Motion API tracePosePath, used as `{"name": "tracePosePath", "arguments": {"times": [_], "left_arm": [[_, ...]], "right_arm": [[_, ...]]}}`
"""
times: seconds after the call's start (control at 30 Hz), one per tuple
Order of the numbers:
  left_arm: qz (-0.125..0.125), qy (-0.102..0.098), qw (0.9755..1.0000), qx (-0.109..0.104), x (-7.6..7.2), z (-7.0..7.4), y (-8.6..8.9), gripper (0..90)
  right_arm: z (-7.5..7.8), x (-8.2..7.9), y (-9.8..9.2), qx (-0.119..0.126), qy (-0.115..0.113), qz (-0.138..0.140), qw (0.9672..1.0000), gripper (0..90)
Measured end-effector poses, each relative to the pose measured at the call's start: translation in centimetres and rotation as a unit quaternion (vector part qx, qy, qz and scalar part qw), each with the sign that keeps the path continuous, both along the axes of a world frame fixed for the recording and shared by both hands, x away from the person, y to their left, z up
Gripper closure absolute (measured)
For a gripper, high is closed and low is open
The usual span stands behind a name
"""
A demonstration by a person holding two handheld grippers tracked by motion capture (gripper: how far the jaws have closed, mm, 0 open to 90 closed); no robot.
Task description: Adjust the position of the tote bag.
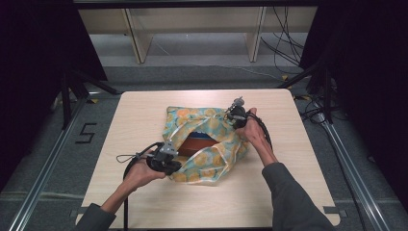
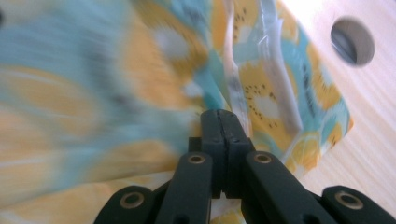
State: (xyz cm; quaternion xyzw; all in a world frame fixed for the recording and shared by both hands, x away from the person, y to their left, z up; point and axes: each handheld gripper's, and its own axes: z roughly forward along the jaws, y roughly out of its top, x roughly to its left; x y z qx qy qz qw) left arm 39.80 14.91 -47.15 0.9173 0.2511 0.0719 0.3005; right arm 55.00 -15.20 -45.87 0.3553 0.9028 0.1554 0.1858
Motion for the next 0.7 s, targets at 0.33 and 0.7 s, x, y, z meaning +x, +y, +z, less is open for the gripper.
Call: {"name": "tracePosePath", "arguments": {"times": [0.33,0.7], "left_arm": [[0.047,-0.078,0.9939,-0.063,3.2,4.5,-2.0,88.8],[0.085,-0.062,0.9944,0.006,12.3,5.1,-7.9,89.5]], "right_arm": [[4.8,-3.6,1.0,0.106,-0.032,0.066,0.9917,90.0],[2.5,-10.4,2.7,0.103,0.065,0.180,0.9760,90.0]]}}
